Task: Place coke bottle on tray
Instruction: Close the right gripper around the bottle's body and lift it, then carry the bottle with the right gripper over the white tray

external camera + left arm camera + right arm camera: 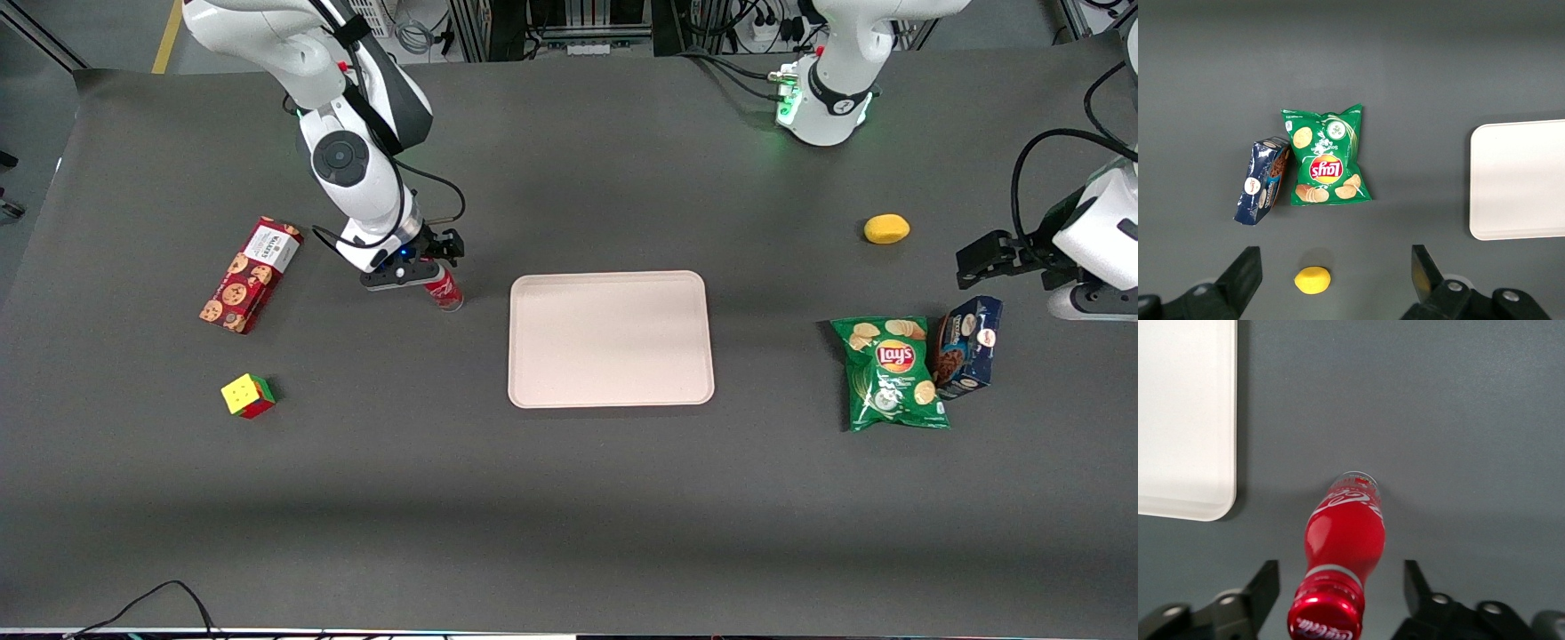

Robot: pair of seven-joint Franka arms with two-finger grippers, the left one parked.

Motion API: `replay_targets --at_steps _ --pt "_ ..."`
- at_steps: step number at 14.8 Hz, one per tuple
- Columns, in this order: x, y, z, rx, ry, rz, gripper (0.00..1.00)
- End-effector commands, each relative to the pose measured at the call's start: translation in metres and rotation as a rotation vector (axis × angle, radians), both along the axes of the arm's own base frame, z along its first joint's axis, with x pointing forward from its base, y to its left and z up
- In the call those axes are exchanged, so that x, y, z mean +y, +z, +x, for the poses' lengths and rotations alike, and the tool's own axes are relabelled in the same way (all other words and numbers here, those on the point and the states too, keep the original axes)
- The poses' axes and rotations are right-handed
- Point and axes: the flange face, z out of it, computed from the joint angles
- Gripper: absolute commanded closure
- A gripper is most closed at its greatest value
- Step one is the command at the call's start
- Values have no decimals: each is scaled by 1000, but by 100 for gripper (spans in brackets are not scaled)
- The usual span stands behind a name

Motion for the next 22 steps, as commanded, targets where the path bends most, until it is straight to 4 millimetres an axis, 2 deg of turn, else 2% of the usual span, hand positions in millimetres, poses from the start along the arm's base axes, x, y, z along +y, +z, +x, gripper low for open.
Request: replay_targets --at_steps 1,5,8,10,11,13,20,21,22 --pt "-2 1 3 -13 -20 -2 51" --pt "-2 2 4 -15 -47 -1 100" --pt "0 8 6 -27 -49 5 100" --pt "4 22 10 -27 -46 5 100" --pt "8 35 16 -11 -41 -3 100" --pt "15 73 29 28 -35 -23 100" --pt "28 250 54 -20 -17 5 100" --pt "28 267 58 -26 -16 11 100" --pt "29 275 59 -22 -5 13 100"
